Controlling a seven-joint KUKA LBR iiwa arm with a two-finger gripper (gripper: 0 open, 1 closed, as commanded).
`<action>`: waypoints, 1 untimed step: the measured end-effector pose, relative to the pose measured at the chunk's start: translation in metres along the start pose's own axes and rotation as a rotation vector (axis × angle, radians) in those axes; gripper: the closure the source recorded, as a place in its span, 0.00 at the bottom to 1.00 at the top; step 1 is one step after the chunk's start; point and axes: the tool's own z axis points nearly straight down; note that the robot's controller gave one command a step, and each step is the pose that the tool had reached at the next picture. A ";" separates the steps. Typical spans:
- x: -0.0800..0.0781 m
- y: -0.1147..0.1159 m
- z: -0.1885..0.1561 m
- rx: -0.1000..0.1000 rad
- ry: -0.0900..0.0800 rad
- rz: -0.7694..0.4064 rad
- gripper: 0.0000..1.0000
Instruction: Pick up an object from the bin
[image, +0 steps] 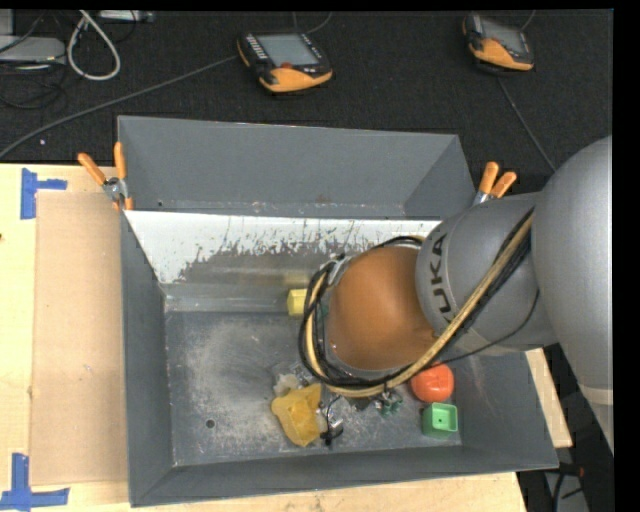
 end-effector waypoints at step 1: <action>0.000 0.000 0.000 0.000 0.000 0.001 1.00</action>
Offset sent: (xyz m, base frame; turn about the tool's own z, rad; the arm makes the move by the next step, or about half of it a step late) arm 0.0001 0.0002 0.0888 0.0003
